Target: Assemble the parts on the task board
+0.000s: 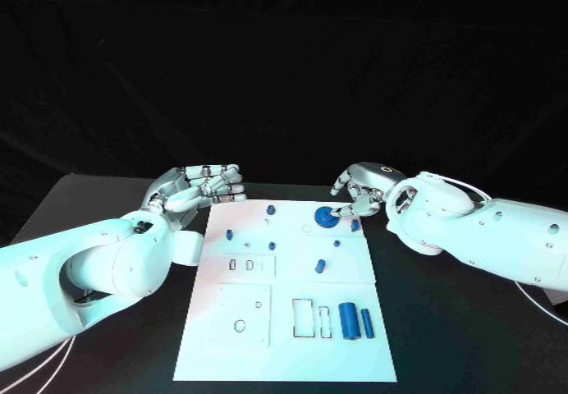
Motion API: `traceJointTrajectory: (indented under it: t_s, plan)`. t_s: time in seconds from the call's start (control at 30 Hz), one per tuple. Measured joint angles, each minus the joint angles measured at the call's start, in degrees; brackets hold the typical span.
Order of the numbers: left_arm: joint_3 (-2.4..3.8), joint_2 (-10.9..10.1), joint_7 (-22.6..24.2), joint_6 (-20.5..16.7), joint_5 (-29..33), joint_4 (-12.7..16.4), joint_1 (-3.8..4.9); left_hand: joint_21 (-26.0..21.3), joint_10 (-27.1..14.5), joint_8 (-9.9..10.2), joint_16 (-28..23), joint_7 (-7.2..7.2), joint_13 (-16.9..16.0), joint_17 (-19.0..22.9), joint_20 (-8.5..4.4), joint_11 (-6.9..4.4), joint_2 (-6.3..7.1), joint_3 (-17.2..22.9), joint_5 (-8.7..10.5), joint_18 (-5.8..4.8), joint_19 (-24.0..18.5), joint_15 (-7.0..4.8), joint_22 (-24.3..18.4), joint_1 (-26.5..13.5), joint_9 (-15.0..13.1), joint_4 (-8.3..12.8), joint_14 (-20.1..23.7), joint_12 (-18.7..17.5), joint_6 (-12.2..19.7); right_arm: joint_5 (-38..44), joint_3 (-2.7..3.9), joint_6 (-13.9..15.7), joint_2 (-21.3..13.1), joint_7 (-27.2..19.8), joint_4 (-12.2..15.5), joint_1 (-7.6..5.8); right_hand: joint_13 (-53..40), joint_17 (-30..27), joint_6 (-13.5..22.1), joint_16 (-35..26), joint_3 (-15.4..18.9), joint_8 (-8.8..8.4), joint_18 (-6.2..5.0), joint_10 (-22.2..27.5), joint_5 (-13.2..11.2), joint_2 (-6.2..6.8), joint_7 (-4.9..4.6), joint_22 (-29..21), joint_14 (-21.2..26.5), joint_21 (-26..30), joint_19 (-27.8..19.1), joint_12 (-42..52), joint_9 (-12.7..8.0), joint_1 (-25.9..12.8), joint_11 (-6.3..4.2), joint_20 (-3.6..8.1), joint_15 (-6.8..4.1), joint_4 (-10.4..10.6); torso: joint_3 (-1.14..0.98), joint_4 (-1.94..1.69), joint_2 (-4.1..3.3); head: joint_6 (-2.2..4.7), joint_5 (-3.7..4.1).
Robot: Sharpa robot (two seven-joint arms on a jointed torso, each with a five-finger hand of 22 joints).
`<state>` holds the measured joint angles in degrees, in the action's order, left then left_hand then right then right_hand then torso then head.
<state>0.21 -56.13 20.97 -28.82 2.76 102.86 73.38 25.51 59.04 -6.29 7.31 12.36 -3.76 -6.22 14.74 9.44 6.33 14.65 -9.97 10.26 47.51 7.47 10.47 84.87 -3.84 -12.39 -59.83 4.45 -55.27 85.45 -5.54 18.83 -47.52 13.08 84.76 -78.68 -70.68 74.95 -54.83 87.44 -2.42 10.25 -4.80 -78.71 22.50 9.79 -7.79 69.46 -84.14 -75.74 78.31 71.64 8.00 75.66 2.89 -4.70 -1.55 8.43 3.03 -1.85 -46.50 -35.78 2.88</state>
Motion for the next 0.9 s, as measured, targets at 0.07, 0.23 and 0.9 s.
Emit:
traceJointTrajectory:
  t_s: [0.07,0.23,0.9]
  plan:
    - [0.00,0.0,0.0,0.0,0.0,0.0,0.00,0.0,0.0,0.0,0.0,0.00,0.0,0.0,0.00,0.00,0.00,0.0,0.00,0.00,0.0,0.00,0.0,0.0,0.0,0.0,0.0,0.0,0.0,-0.9,0.00,-0.6,-0.2,0.4,-0.2,-0.01,-3.7,0.0,0.7,0.1,1.1,1.05,0.00,-2.6,0.0,-0.03,-0.20,0.6,0.2,-0.1,0.2,5.5,0.4,0.3,0.17,-0.22,0.23,1.1,-0.05,0.04,0.03,-0.04,-0.02]
    - [-0.01,0.1,-0.1,0.0,0.0,-0.1,0.00,0.0,0.0,0.0,0.0,0.00,0.0,0.0,0.00,0.00,0.00,0.0,0.00,0.00,0.0,0.00,0.0,0.0,0.0,0.0,0.0,0.0,0.0,-2.4,0.00,-1.6,0.7,1.0,-1.4,0.06,-4.3,0.0,2.1,1.7,3.1,3.00,-0.01,-5.0,0.3,-0.44,-0.45,2.8,0.2,-1.7,1.5,13.3,1.1,1.3,0.48,-0.82,0.65,3.1,-0.08,0.06,0.05,0.02,0.04]
    - [-0.01,0.2,-0.2,0.1,0.0,-0.3,0.00,0.0,0.2,0.0,-0.2,0.00,0.0,0.0,0.00,0.21,0.00,0.2,0.00,0.00,0.0,0.00,0.0,0.0,0.0,0.2,0.0,0.0,0.0,-4.8,-0.22,-4.2,5.3,1.3,-6.9,1.29,-4.3,0.0,3.5,2.3,4.0,4.60,0.87,-5.2,1.0,-1.18,-0.80,5.5,0.2,-3.6,3.0,16.8,1.6,2.6,0.66,-1.33,1.05,4.0,-0.01,0.01,0.03,-0.43,0.34]
